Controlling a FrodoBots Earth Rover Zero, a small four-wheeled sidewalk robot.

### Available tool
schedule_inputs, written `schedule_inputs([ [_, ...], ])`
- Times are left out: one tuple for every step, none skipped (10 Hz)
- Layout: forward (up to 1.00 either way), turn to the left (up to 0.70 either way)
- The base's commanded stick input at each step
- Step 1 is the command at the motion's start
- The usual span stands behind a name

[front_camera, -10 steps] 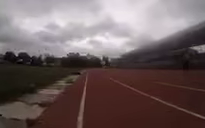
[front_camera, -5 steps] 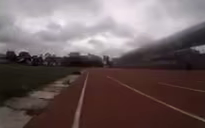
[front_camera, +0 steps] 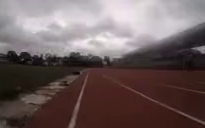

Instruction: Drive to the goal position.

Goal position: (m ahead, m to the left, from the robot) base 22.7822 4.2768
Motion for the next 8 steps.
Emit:
schedule_inputs([
  [0.70, 0.00],
  [0.70, 0.00],
  [0.70, 0.01],
  [0.70, 0.23],
  [0.70, 0.35],
  [0.70, 0.35],
  [0.70, 0.02],
  [0.70, 0.00],
])
